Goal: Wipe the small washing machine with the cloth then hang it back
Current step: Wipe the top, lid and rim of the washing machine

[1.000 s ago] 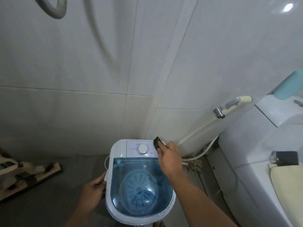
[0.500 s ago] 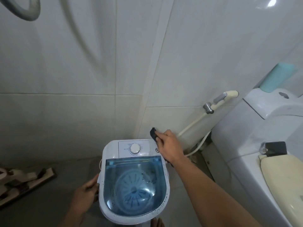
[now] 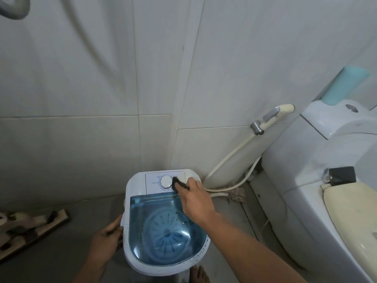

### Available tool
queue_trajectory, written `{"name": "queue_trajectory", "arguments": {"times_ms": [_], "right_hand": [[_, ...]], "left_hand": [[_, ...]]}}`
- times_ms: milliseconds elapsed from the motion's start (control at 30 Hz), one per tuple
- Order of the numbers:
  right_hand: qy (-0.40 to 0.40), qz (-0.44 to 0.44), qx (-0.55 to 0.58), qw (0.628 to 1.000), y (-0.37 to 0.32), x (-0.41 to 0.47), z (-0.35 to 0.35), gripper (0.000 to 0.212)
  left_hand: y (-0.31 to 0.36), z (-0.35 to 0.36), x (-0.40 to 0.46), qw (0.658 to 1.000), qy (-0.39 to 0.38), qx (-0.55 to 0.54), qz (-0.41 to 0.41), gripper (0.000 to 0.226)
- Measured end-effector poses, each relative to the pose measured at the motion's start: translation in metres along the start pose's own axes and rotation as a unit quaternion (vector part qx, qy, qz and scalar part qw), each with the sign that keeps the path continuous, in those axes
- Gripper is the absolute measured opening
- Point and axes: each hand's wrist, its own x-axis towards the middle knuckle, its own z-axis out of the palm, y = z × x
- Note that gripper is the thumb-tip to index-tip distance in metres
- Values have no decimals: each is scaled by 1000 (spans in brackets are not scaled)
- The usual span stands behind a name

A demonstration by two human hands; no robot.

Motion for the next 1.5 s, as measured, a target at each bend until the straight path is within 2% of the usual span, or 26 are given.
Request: {"name": "queue_trajectory", "arguments": {"times_ms": [67,133,267,333,533,667,700,733,867,967,1133,1233,1333,1400,1500], "right_hand": [[-73,-19,45,996,7,-4,-13,37],[-115,4,92,989,15,4,-28,35],[11,135,133,982,29,38,-40,36],[26,164,108,980,21,46,-32,36],[-2,92,-7,996,-25,16,-4,45],[-137,2,44,990,7,6,-27,37],[-171,-3,63,983,16,9,-36,37],[-171,8,76,982,25,14,-44,36],[-13,165,91,982,62,45,-58,37],[1,215,111,970,51,53,-37,37],[36,170,31,984,22,24,-5,45],[4,50,-41,998,23,2,-10,46],[-31,-78,-94,992,24,-12,-15,43],[-30,-89,-94,991,25,-8,-17,42],[-7,-31,-72,997,21,14,-17,42]], "left_hand": [[1,1,-1,1000,-10,-1,0,41],[3,0,-2,1000,-16,3,-6,43],[7,-1,-1,1000,-13,-2,-17,43],[7,-2,-3,1000,-13,-7,-20,42],[12,-1,-7,1000,-17,-5,-23,42],[17,1,-11,999,-11,-8,-39,42],[18,1,-11,999,-8,-11,-40,42],[19,2,-11,999,-7,-13,-38,42],[19,1,-10,999,-17,-14,-41,43],[22,1,-13,999,-13,-5,-34,43],[15,-2,-7,999,-14,0,-35,42],[13,-4,-5,999,-23,1,-40,43],[12,-2,-5,999,-20,1,-31,42],[11,-2,-4,999,-17,11,-39,42],[11,-4,-3,999,-20,21,-46,42]]}}
